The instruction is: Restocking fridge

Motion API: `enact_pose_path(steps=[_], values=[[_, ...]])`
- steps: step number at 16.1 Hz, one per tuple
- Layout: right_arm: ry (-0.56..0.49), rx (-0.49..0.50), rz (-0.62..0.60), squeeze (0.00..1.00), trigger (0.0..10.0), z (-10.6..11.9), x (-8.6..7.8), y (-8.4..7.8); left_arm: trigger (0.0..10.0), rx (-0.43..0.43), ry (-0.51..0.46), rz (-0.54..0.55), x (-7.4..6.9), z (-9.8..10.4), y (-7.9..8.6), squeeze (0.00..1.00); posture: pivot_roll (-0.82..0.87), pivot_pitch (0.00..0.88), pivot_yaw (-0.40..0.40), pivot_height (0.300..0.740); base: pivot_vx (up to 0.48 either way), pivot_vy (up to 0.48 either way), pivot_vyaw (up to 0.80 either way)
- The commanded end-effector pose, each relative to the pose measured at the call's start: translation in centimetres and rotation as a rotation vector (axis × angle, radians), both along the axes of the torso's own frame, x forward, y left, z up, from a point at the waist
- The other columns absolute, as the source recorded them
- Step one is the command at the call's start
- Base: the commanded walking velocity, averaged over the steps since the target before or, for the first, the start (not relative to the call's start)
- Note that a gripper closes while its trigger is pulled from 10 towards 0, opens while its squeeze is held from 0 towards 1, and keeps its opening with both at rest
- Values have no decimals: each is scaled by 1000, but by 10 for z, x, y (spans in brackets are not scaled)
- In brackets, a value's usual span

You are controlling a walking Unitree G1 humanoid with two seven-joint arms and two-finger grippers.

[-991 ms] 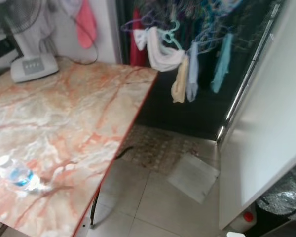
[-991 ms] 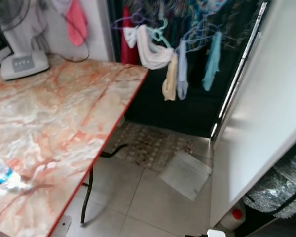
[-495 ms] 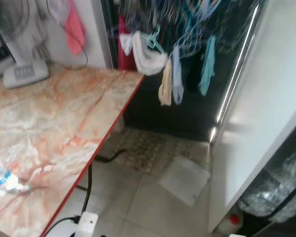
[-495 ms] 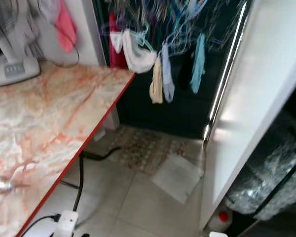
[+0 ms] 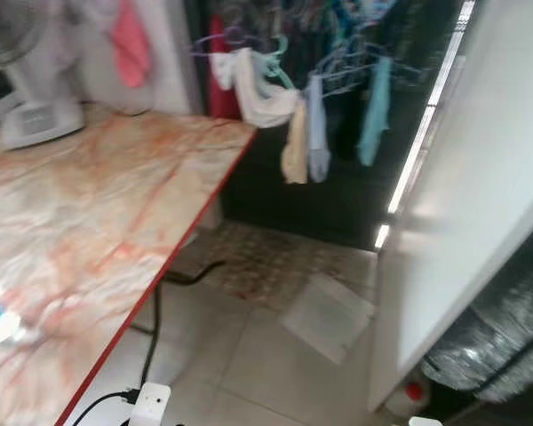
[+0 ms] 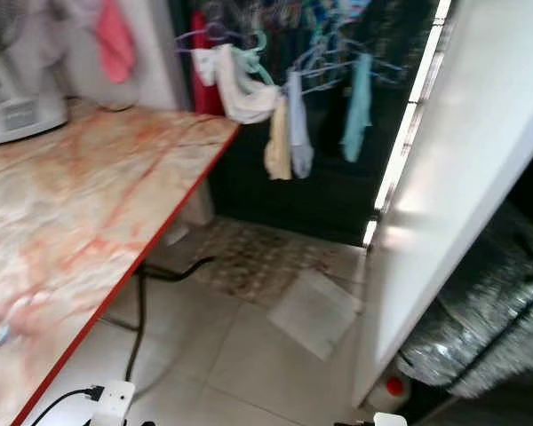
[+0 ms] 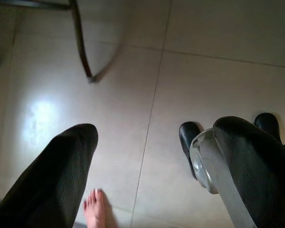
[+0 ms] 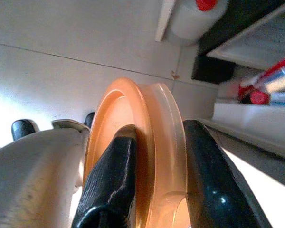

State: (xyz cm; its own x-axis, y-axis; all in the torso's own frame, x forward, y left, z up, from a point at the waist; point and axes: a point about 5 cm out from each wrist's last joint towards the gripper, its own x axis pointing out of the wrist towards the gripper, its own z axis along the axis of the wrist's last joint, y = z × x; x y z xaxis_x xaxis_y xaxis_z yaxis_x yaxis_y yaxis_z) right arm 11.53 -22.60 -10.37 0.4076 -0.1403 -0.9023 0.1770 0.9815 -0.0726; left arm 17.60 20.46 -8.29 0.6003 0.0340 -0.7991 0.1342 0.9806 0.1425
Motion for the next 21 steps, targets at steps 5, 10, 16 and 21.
enact_pose_path(steps=[5,10,16,21], values=[[12,14,4,0,10000,-2,-2,4,10000,7,18,7,-3,-1,5,0,-93,0,36,740,0,0,-739],[13,17,4,0,10000,-2,-2,5,10000,17,22,-12,-2,-1,5,0,-90,0,38,740,0,0,-739],[14,18,6,0,10000,-1,-1,4,10000,20,23,-16,-2,-1,4,0,-92,0,38,740,0,-209,-742],[12,17,8,0,10000,-1,0,4,10000,18,22,-12,-2,0,4,0,-93,0,37,740,0,0,-739]])
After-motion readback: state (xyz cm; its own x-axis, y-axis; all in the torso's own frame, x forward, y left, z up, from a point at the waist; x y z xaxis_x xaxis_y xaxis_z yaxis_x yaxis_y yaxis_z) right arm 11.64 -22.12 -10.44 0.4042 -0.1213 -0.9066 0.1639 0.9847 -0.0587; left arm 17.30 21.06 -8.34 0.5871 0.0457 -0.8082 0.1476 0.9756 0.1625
